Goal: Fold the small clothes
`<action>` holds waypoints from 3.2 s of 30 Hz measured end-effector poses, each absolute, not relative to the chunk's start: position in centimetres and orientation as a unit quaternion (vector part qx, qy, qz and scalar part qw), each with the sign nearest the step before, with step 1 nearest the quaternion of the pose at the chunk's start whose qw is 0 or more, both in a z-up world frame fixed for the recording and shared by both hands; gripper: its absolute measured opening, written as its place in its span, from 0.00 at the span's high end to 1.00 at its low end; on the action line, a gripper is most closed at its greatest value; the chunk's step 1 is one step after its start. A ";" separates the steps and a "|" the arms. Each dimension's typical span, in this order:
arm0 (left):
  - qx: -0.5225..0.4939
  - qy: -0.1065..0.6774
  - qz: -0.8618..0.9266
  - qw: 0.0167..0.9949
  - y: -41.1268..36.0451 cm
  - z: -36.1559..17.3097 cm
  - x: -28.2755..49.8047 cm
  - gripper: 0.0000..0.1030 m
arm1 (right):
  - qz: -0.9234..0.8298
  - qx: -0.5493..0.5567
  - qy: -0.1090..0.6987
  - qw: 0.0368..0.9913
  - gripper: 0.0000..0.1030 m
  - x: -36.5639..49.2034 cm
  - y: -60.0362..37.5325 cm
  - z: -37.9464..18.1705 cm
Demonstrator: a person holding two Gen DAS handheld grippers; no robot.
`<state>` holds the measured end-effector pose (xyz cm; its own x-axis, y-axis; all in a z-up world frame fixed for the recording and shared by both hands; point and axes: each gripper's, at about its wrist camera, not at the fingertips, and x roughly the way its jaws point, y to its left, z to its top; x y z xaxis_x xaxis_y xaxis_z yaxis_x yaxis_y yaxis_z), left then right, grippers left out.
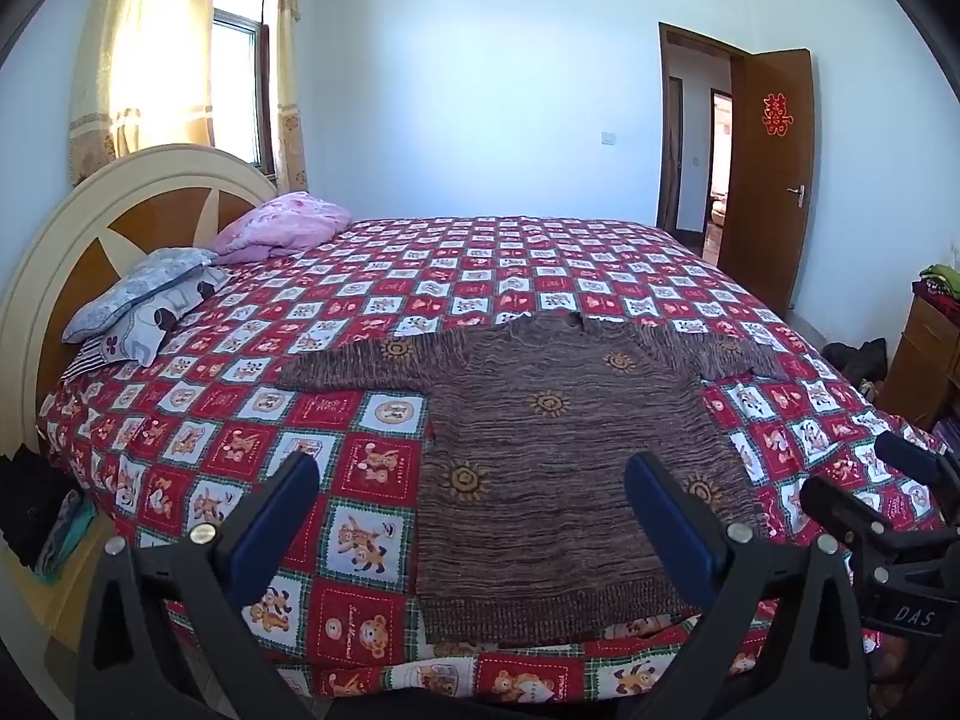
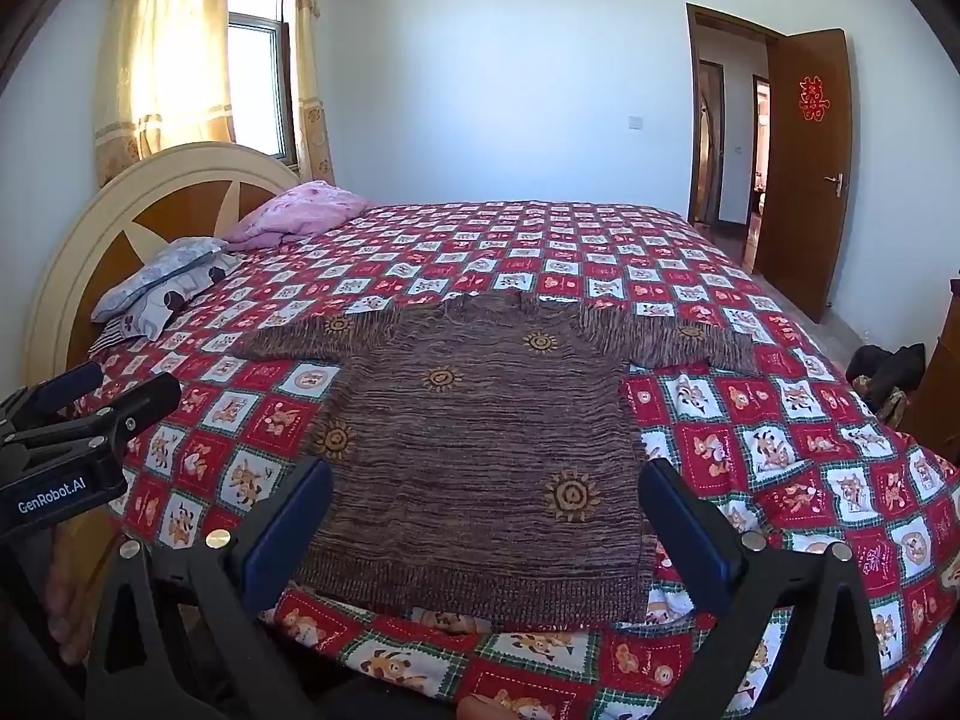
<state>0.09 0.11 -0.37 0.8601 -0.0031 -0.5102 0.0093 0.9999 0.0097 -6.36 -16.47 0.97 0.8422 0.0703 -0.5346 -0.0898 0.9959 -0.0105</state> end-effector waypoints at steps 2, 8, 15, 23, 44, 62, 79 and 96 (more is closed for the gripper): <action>0.006 0.265 -0.004 0.964 0.1 -0.4 0.0 0.00 | 0.042 -0.017 0.278 0.959 0.01 -6.3 -16.5 0.9; 0.006 0.265 -0.001 0.964 -0.1 -0.5 0.1 0.00 | 0.042 -0.017 0.280 0.959 0.01 -6.3 -16.3 0.9; 0.004 0.266 -0.001 0.964 0.1 -0.4 0.2 0.00 | 0.044 -0.015 0.282 0.958 0.01 -6.2 -16.3 0.9; 0.003 0.265 -0.002 0.964 0.1 -0.4 0.2 0.00 | 0.045 -0.013 0.286 0.957 0.01 -6.1 -16.3 0.8; 0.001 0.265 -0.001 0.964 0.1 -0.5 0.3 0.00 | 0.047 -0.011 0.289 0.956 0.01 -5.9 -16.3 0.5; -0.002 0.267 -0.001 0.964 0.2 -0.6 0.3 0.00 | 0.050 -0.011 0.293 0.955 0.01 -5.8 -16.3 0.3; 0.000 0.303 -0.018 0.953 0.0 -2.8 2.1 0.00 | 0.094 0.016 0.306 0.947 0.01 -4.2 -17.6 -1.6; -0.002 0.340 0.004 0.940 -0.5 -7.7 11.8 0.00 | 0.032 0.081 0.364 0.927 0.01 6.0 -28.2 -7.6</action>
